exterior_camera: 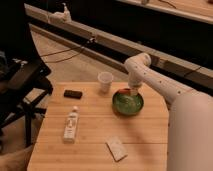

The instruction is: Place the pepper in the ceramic bowl

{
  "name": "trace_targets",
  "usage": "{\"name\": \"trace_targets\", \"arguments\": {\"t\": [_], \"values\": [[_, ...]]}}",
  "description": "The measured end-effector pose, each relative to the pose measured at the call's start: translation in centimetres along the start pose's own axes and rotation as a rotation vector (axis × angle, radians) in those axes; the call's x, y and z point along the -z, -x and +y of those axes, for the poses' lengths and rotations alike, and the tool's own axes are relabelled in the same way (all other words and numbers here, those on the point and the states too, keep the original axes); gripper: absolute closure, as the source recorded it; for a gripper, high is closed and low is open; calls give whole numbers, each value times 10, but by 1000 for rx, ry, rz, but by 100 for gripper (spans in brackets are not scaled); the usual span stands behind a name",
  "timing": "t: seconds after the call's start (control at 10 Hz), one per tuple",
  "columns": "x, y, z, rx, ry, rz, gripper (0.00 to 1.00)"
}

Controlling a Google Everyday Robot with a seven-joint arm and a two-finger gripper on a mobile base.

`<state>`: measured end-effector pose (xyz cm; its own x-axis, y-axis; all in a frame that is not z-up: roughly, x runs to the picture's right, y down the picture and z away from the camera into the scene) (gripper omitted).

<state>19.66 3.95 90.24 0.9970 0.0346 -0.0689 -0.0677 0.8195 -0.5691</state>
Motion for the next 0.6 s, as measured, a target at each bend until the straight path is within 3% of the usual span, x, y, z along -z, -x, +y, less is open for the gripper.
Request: {"name": "trace_targets", "arguments": {"t": [0.4,0.6], "values": [[5,11,19,63,4,-65,100],[5,12,19,64,4,-65,89]]}}
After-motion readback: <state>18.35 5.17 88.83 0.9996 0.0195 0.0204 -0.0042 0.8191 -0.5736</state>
